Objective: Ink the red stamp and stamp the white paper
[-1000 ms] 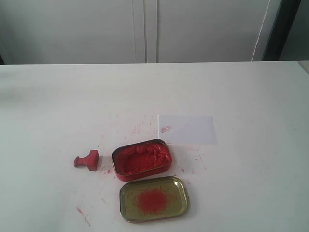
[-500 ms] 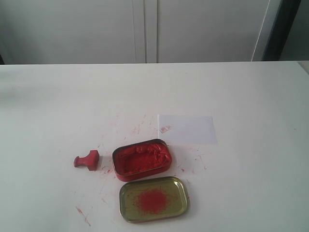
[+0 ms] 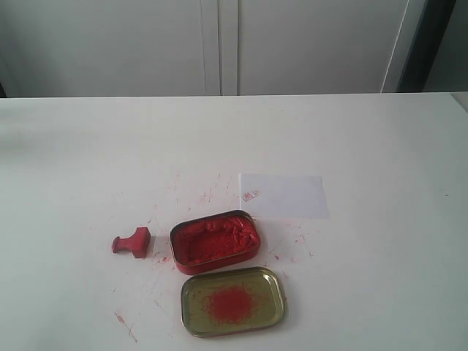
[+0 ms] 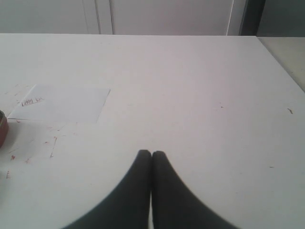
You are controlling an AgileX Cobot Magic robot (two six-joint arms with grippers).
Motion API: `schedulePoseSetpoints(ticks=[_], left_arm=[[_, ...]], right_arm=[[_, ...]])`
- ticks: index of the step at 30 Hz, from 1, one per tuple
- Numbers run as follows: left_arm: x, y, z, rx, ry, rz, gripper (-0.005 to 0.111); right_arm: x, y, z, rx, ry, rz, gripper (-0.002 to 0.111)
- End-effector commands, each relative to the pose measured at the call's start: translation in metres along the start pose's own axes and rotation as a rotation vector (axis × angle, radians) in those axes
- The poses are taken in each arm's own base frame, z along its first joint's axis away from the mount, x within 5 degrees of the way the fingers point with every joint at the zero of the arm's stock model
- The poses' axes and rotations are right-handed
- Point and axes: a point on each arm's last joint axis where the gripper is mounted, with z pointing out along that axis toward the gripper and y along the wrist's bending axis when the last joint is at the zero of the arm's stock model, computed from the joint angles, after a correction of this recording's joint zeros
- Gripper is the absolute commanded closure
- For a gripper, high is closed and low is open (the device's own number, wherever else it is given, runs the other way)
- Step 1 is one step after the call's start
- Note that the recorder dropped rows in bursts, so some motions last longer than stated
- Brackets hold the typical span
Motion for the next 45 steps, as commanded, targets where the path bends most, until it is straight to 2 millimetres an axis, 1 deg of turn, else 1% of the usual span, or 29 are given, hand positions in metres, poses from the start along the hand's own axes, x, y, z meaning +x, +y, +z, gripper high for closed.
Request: schedulePoseSetpoints(ticks=[1, 11, 45], left_arm=[[0.0049, 0.0056, -0.0001, -0.066, 0.038, -0.057, 0.107], [0.0073, 0.0137, -0.0011, -0.159, 0.052, -0.185, 0.107], [0.0076, 0.0149, -0.0013, -0.173, 0.056, -0.159, 0.107]], right_arm=[[0.0001, 0.0000, 0.0002, -0.002, -0.013, 0.002, 0.108], [0.0001, 0.0000, 0.0002, -0.002, -0.013, 0.002, 0.108], [0.0001, 0.0000, 0.0002, -0.002, -0.013, 0.026, 0.108]])
